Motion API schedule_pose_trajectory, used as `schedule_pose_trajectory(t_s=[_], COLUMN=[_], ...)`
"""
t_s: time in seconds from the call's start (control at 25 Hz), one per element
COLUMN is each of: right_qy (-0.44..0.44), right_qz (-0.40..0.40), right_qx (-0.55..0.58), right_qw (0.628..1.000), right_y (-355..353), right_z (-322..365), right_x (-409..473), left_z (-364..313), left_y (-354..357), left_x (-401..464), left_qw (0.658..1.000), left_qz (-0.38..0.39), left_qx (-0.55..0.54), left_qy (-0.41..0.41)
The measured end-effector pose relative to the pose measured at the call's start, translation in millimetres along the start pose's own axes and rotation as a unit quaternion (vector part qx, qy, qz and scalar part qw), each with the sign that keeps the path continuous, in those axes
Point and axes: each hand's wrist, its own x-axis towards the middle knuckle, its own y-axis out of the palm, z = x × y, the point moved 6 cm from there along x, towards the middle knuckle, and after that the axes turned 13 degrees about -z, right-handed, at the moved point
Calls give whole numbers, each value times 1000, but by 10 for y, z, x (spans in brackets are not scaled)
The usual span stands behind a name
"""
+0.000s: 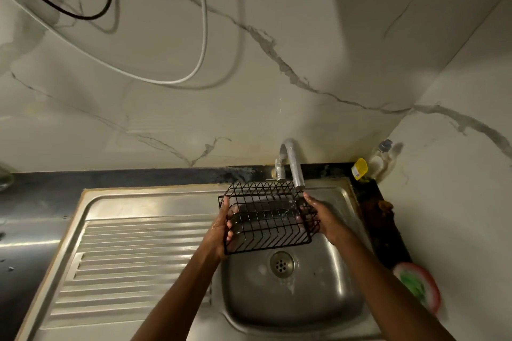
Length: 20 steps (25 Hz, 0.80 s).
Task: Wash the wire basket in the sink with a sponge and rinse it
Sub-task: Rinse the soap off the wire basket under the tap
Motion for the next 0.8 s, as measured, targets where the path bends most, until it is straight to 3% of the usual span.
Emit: schedule_pose_trajectory(t_s=[0.2,0.36,0.48,0.64,0.8], right_qy=[6,-75,-137,-188,-223], right_qz=[-75,-90,-94,-99,-86], right_qx=[86,109,119,88,11], right_qw=[993,987,979,973,971], right_y=[-493,-765,-891,-952,-907], right_z=[134,245,328,341,411], right_x=[-21,-83,-70,-33,-164], left_z=[199,338,442,532,529], left_y=[383,577,606,753,802], left_x=[143,244,388,400,234], left_qw=[997,999,998,997,997], left_qz=[-55,-5,-26,-19,-22], left_qx=[49,-1,50,74,53], left_qy=[-1,-41,-37,-26,45])
